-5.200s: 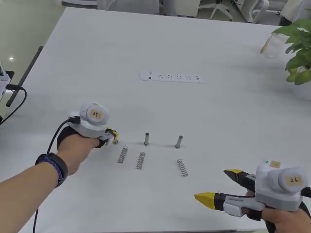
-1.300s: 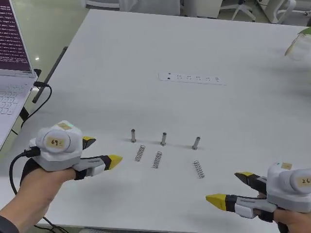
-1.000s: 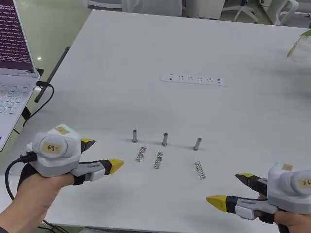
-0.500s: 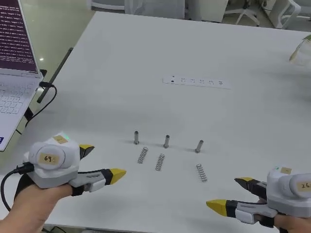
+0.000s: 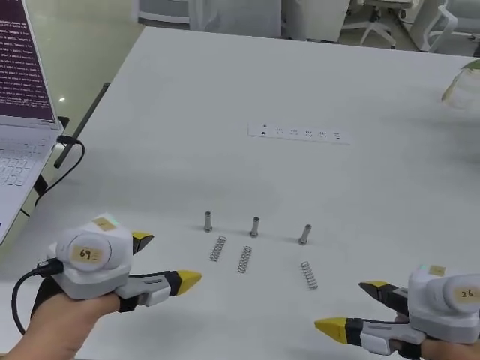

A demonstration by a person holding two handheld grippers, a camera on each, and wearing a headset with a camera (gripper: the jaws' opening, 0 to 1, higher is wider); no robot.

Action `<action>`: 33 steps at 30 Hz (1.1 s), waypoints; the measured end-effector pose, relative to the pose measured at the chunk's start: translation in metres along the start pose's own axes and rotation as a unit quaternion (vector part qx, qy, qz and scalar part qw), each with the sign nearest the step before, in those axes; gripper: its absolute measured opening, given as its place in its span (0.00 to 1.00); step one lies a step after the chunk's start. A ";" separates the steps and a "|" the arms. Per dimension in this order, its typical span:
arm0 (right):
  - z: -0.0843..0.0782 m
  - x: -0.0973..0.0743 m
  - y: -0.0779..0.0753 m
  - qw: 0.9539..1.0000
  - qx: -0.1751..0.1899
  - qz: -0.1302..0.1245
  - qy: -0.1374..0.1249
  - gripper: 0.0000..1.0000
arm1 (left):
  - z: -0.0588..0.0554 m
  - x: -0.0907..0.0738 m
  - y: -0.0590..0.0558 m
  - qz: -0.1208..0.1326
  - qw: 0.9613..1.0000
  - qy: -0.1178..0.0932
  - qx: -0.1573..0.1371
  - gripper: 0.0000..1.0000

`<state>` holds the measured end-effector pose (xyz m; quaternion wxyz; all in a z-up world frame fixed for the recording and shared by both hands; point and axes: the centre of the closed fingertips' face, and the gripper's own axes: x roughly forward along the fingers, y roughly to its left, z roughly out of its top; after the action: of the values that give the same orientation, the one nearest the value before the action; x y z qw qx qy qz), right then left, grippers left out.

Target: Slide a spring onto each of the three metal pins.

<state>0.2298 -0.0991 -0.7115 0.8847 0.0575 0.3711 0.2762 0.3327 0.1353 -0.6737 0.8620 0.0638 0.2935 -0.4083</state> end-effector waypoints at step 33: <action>-0.001 -0.010 -0.003 1.000 -0.007 -0.009 0.003 0.86 | -0.008 0.048 -0.006 -0.025 0.999 0.024 -0.005 0.61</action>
<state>0.2245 -0.1076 -0.7071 0.8863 0.0474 0.3723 0.2713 0.3480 0.1019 -0.7061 0.8448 0.0616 0.3174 -0.4264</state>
